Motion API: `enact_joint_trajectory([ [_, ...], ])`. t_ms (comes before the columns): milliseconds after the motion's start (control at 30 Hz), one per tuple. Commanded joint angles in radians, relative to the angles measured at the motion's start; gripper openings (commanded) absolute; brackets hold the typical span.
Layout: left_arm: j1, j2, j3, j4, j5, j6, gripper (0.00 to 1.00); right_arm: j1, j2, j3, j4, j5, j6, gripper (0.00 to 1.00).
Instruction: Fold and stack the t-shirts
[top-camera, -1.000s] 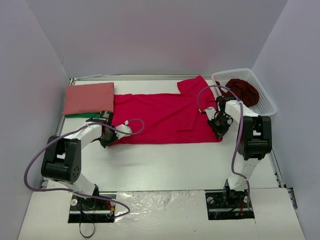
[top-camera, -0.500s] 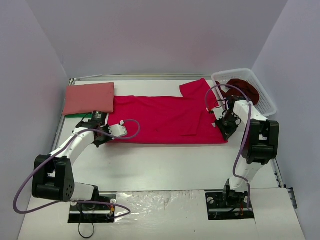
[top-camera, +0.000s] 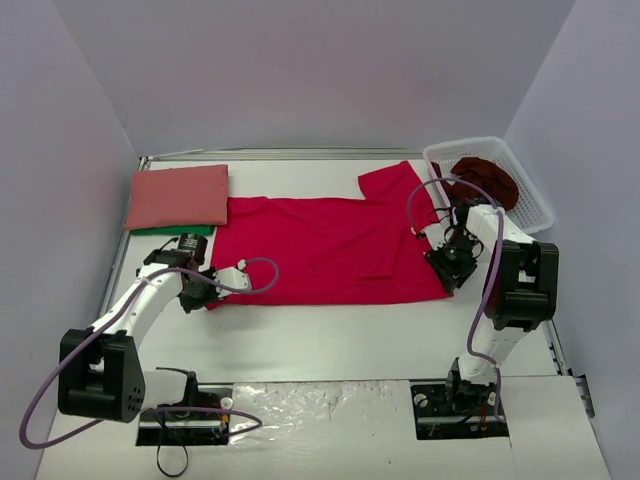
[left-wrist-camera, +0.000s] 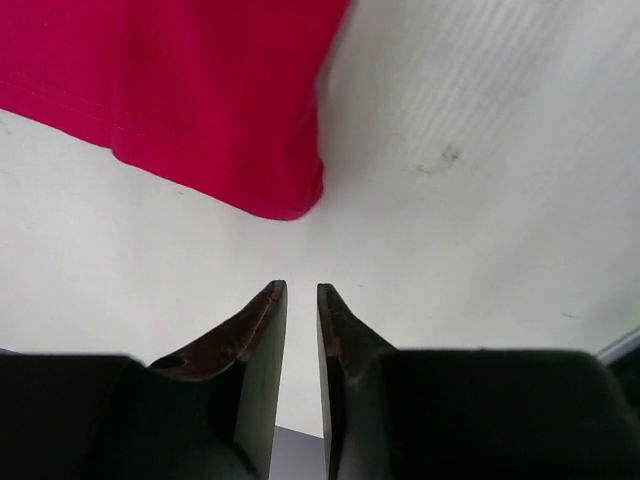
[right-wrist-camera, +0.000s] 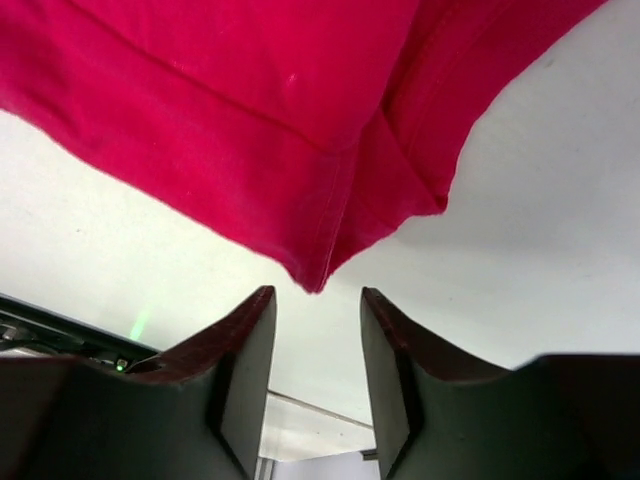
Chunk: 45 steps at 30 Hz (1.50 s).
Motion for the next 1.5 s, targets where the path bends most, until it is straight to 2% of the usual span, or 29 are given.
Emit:
enact_joint_trajectory([
  [0,0.003,-0.082,0.043,-0.156,0.064,0.039,0.19,-0.008,-0.073,0.006,-0.103,0.000,-0.032,0.37],
  [33,0.003,-0.113,0.049,-0.188,0.072,0.042,0.20,-0.008,-0.082,0.014,-0.111,0.000,-0.034,0.41],
  [100,0.000,-0.134,0.086,-0.234,0.118,0.050,0.25,-0.008,-0.090,0.055,-0.138,0.002,-0.037,0.42],
  [167,0.001,-0.153,0.127,-0.300,0.155,0.044,0.26,-0.006,-0.097,0.097,-0.160,-0.001,-0.032,0.44],
  [267,0.016,-0.164,0.207,-0.297,0.208,-0.028,0.27,-0.003,-0.097,0.201,-0.177,-0.041,-0.022,0.44],
  [333,0.033,-0.164,0.239,-0.224,0.242,-0.125,0.27,0.009,-0.087,0.275,-0.166,-0.087,-0.006,0.43],
  [367,0.035,-0.162,0.242,-0.178,0.244,-0.233,0.27,0.014,-0.082,0.293,-0.162,-0.110,0.001,0.42],
  [400,0.038,-0.159,0.241,-0.079,0.221,-0.292,0.29,0.024,-0.077,0.324,-0.161,-0.132,0.003,0.40],
  [467,0.039,-0.133,0.235,0.045,0.195,-0.445,0.43,0.046,-0.059,0.333,-0.143,-0.175,0.011,0.37],
  [533,0.045,-0.093,0.230,0.091,0.198,-0.505,0.47,0.104,-0.035,0.327,-0.137,-0.181,0.011,0.34],
  [667,0.047,-0.015,0.221,0.155,0.207,-0.597,0.48,0.207,0.022,0.293,-0.134,-0.184,0.012,0.33],
  [800,0.068,0.046,0.218,0.154,0.137,-0.601,0.48,0.277,0.082,0.278,-0.112,-0.193,0.018,0.35],
  [1033,0.125,0.068,0.190,0.158,0.156,-0.604,0.48,0.377,0.142,0.273,-0.065,-0.161,0.037,0.33],
  [1467,0.164,0.079,0.182,0.152,0.164,-0.599,0.48,0.437,0.234,0.269,-0.017,-0.118,0.061,0.34],
])
